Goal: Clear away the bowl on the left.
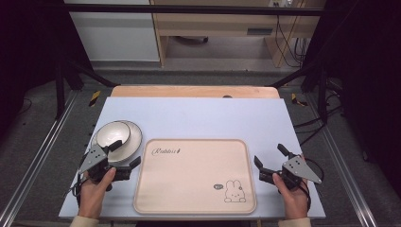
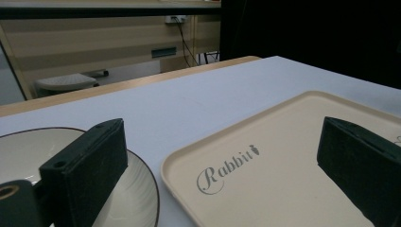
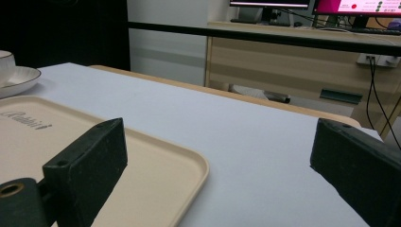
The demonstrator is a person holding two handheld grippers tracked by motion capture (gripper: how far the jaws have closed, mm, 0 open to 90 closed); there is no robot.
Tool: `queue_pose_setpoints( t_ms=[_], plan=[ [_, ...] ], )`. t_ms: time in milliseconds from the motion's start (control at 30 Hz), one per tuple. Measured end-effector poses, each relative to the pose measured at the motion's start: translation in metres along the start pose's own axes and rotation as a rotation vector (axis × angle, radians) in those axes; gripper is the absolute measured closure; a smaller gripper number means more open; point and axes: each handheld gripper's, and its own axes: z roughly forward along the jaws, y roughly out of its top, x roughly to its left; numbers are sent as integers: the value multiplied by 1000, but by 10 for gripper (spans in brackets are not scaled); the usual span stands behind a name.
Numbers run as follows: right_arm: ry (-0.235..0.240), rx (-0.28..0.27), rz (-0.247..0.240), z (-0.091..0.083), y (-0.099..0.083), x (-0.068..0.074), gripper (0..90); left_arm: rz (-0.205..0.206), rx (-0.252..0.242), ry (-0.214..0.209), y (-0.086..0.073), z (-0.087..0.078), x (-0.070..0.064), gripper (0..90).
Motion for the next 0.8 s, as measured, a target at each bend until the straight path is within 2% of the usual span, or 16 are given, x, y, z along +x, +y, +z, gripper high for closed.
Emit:
queue_pose_setpoints(
  t_ms=[100, 300, 633, 667, 800],
  plan=[
    [2, -1, -6, 0, 0, 1, 48, -5, -4, 1, 2, -3, -1, 25],
    [4, -4, -1, -1, 2, 2, 48, 52, 22, 10, 5, -5, -5, 25],
    [1, 0, -3, 1, 2, 2, 45, -2, 7, 17, 9, -13, 1, 26],
    [1, -4, -3, 1, 2, 2, 45, 7, 19, 28, 9, -15, 1, 27],
    [3, -6, -9, 0, 3, 3, 45, 13, 14, 51, 12, -19, 3, 27]
  ],
)
